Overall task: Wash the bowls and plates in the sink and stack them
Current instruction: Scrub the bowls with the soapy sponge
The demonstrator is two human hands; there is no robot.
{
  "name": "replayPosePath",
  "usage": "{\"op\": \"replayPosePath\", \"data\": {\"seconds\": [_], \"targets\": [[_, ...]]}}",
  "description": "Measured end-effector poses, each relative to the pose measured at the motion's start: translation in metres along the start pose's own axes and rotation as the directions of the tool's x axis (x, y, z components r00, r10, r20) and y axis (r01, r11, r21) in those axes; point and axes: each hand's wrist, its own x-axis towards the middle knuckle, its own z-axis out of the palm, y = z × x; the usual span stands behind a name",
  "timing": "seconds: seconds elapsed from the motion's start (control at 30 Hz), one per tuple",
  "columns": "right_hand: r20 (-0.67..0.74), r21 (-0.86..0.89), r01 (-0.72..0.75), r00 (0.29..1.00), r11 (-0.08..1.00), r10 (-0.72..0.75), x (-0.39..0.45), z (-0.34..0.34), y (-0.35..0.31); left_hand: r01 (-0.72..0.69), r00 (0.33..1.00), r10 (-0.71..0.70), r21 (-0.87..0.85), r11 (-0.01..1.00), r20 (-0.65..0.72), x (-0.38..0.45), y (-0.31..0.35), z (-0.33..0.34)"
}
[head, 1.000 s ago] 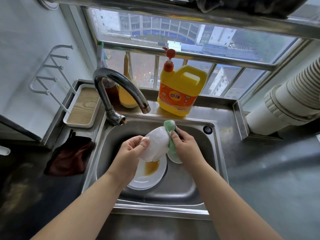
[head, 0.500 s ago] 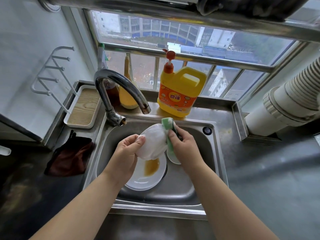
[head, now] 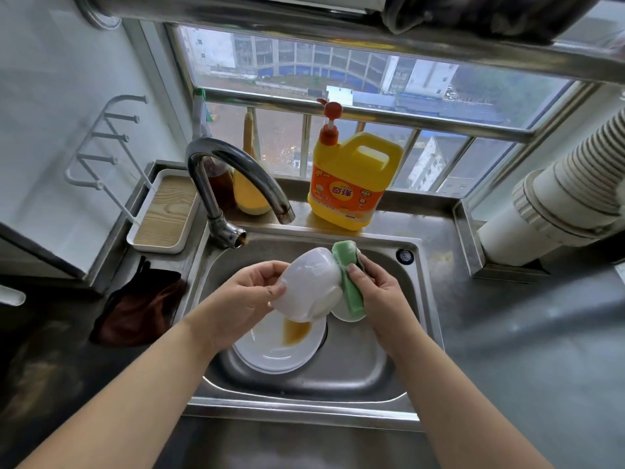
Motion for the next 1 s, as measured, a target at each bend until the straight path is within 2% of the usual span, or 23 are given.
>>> {"op": "replayPosePath", "data": {"seconds": [0.1,0.17,0.27,0.33,0.37,0.43,0.5,0.57,0.63,0.67,0.73,0.83,0.9,1.0], "targets": [[0.035,-0.183,0.091,0.996,0.979,-0.086,-0.002,0.004,0.001,0.066,0.998,-0.066,-0.018,0.998,0.018,0.001,0.004,0.003],[0.045,-0.334,0.171,0.985,0.927,-0.166,-0.005,0.010,0.003,0.085,0.996,-0.085,0.040,0.996,-0.018,0.001,0.000,0.010],[0.140,-0.611,0.349,0.931,0.710,-0.337,-0.013,0.021,0.004,0.069,0.987,-0.043,0.162,0.984,-0.157,0.003,-0.011,0.023],[0.233,-0.738,0.416,0.896,0.532,-0.378,-0.020,0.030,0.005,0.039,0.974,0.014,0.229,0.973,-0.228,0.004,-0.015,0.030],[0.247,-0.764,0.423,0.889,0.488,-0.385,-0.021,0.033,0.005,0.020,0.970,0.039,0.240,0.970,-0.241,0.003,-0.016,0.032],[0.218,-0.759,0.399,0.900,0.514,-0.377,-0.016,0.034,0.001,-0.015,0.967,0.074,0.235,0.972,-0.242,0.000,-0.017,0.034],[0.144,-0.715,0.348,0.922,0.606,-0.360,-0.005,0.029,-0.003,-0.045,0.972,0.094,0.224,0.974,-0.216,-0.004,-0.017,0.034],[0.066,-0.638,0.252,0.959,0.728,-0.274,0.007,0.021,-0.009,-0.067,0.976,0.112,0.231,0.971,-0.186,-0.007,-0.015,0.034],[0.053,-0.556,0.166,0.985,0.815,-0.164,0.009,0.019,-0.013,-0.077,0.974,0.123,0.233,0.969,-0.190,-0.008,-0.013,0.035],[0.053,-0.559,0.167,0.985,0.812,-0.166,0.009,0.019,-0.013,-0.079,0.970,0.127,0.228,0.971,-0.206,-0.008,-0.013,0.035],[0.054,-0.642,0.222,0.968,0.734,-0.245,0.002,0.025,-0.014,-0.081,0.961,0.133,0.211,0.974,-0.244,-0.005,-0.011,0.035],[0.193,-0.714,0.374,0.917,0.591,-0.348,-0.017,0.044,-0.014,-0.101,0.950,0.149,0.182,0.978,-0.274,-0.002,-0.011,0.035],[0.229,-0.748,0.414,0.895,0.519,-0.383,-0.022,0.052,-0.014,-0.124,0.946,0.165,0.156,0.980,-0.281,-0.001,-0.012,0.034],[0.162,-0.691,0.368,0.918,0.622,-0.363,-0.008,0.046,-0.015,-0.130,0.947,0.157,0.114,0.985,-0.280,-0.004,-0.013,0.030]]}}
